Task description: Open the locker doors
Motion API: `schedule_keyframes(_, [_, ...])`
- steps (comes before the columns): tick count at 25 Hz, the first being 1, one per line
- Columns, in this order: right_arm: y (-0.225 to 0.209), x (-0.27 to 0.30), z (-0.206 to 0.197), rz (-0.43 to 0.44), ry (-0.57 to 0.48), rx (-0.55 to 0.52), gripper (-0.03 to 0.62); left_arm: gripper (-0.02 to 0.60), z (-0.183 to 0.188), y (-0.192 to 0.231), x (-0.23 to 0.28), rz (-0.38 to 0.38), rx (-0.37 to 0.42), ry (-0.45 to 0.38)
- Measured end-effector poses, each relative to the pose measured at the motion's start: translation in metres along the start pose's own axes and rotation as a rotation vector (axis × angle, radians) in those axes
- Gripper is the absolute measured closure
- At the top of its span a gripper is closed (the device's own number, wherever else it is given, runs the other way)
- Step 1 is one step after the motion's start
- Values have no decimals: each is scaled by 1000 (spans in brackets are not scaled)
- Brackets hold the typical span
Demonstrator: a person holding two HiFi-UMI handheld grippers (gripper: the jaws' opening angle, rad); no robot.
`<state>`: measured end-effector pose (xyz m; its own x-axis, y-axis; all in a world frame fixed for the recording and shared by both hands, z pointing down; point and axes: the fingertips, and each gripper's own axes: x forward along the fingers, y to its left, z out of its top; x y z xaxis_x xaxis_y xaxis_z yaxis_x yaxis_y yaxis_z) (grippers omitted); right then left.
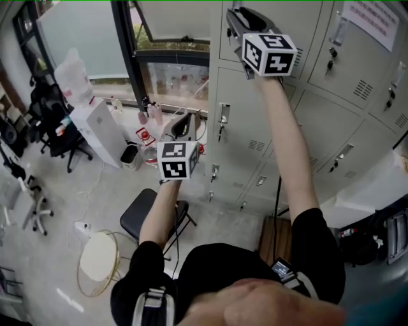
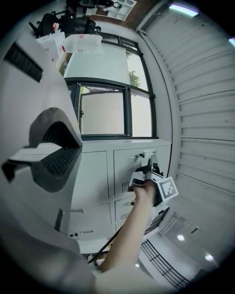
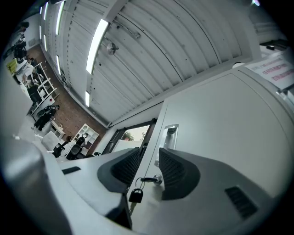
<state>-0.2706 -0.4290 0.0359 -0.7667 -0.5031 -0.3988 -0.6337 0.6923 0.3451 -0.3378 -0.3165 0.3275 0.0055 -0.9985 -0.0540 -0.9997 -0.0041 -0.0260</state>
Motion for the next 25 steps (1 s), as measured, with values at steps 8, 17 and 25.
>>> schedule_keyframes(8, [-20, 30, 2, -50, 54, -16, 464, 572, 0, 18, -3, 29, 3, 0])
schedule_keyframes(17, [-20, 44, 3, -139, 117, -25, 471, 572, -1, 23, 1, 42, 20, -1])
schedule_keyframes(25, [-19, 56, 0, -205, 174, -25, 485, 572, -5, 26, 0, 50, 25, 3])
